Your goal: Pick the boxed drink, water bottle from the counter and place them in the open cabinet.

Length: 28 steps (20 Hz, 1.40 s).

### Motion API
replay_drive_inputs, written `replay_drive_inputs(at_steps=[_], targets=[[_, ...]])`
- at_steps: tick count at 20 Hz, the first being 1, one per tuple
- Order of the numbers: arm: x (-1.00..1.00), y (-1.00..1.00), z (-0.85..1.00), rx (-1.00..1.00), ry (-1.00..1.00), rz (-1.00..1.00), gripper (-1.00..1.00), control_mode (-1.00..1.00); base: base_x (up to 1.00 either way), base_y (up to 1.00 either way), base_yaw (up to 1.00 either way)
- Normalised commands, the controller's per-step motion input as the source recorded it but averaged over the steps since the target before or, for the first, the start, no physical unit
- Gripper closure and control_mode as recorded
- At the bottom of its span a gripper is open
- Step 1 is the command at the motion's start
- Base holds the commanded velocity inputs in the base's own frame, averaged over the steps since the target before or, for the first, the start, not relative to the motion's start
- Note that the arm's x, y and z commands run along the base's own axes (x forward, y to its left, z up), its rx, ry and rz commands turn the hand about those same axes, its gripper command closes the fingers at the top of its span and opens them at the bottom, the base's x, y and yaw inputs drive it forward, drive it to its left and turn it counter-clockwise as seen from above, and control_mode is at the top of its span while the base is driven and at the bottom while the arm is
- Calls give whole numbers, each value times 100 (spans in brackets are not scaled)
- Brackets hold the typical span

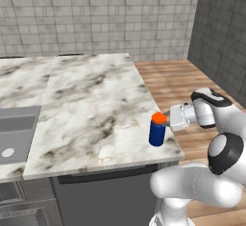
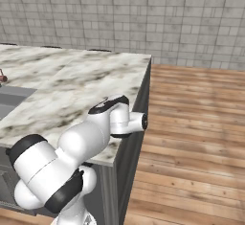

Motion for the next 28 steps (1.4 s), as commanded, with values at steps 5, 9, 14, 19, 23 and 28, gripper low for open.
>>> replay_drive_inputs(at_steps=[5,9,14,19,23,28], targets=[[0,2,-2,0,0,-4,-100,-100,0,0,0],[0,6,-4,0,0,-5,-100,-100,0,0,0],[0,10,-6,0,1,-5,-100,-100,0,0,0],[1,8,-5,0,0,-4,-100,-100,0,0,0],[6,1,-1,0,0,-1,-100,-100,0,0,0],[15,0,0,0,0,-1,-100,-100,0,0,0]])
